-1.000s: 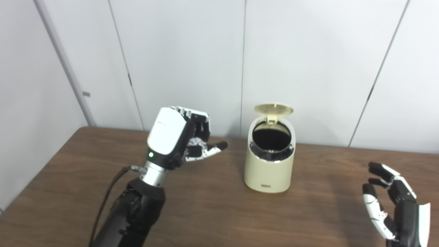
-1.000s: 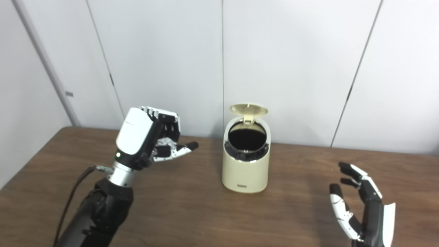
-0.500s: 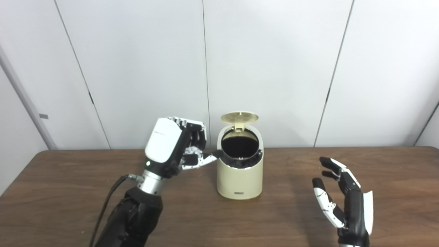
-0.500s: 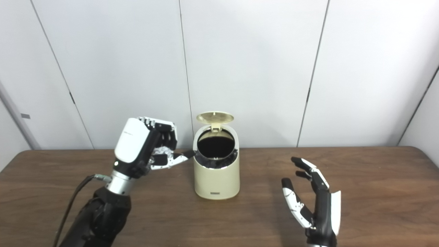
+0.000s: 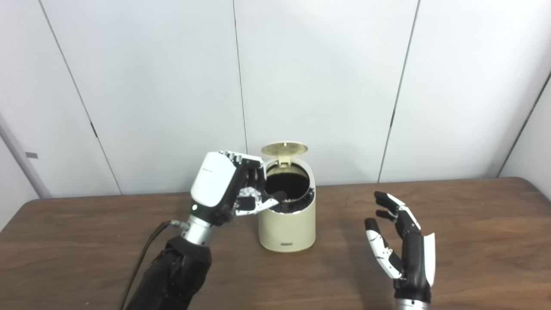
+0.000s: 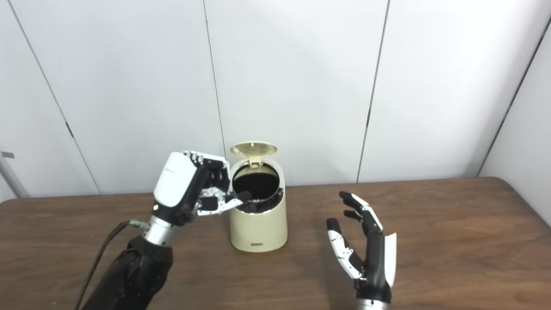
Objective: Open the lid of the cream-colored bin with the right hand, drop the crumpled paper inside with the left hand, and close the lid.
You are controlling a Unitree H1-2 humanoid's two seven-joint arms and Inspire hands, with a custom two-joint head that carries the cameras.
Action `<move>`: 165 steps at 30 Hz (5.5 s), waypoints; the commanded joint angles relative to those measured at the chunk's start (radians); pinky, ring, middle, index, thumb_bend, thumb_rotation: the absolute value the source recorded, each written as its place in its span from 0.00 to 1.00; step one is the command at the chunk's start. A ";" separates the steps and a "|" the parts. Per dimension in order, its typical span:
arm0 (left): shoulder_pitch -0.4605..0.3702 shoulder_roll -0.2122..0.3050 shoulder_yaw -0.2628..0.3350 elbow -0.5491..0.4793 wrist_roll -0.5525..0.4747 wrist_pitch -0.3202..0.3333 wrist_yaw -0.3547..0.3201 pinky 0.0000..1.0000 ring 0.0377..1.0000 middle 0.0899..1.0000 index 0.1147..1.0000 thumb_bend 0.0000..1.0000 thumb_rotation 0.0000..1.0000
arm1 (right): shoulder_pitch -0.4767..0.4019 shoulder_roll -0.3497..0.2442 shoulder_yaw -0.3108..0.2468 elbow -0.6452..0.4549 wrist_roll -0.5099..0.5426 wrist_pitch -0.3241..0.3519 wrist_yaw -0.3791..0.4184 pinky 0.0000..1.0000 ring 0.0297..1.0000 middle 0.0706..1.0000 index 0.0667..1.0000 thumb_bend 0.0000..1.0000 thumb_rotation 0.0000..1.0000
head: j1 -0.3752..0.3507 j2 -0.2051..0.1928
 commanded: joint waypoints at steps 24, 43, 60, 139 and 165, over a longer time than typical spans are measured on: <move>-0.273 -0.014 -0.161 0.314 -0.034 -0.019 0.257 0.04 0.04 0.04 0.05 0.49 0.00 | 0.068 0.054 0.058 0.103 -0.070 0.000 -0.060 0.66 0.74 0.74 0.71 0.21 0.56 | -0.042 -0.013; -0.344 -0.016 -0.298 0.442 -0.038 -0.020 0.409 0.04 0.04 0.04 0.05 0.49 0.00 | 0.054 0.075 0.081 0.137 -0.106 -0.011 -0.107 0.65 0.74 0.74 0.71 0.22 0.55 | -0.079 -0.024; -0.425 -0.006 -0.600 0.587 0.011 -0.020 0.805 0.06 0.07 0.08 0.13 0.56 0.06 | 0.063 0.076 0.100 0.131 -0.117 -0.010 -0.119 0.65 0.74 0.74 0.71 0.22 0.57 | -0.092 -0.034; -0.473 -0.034 -0.705 0.794 -0.039 -0.020 0.848 0.13 0.13 0.13 0.13 0.89 0.47 | 0.102 0.083 0.118 0.082 -0.095 0.001 -0.099 0.65 0.74 0.74 0.71 0.21 0.53 | -0.081 -0.039; -0.467 -0.010 -0.784 0.745 -0.167 -0.020 0.819 0.39 0.42 0.43 0.46 1.00 0.39 | 0.103 0.077 0.126 0.076 -0.100 0.004 -0.095 0.64 0.74 0.74 0.71 0.20 0.50 | -0.079 -0.038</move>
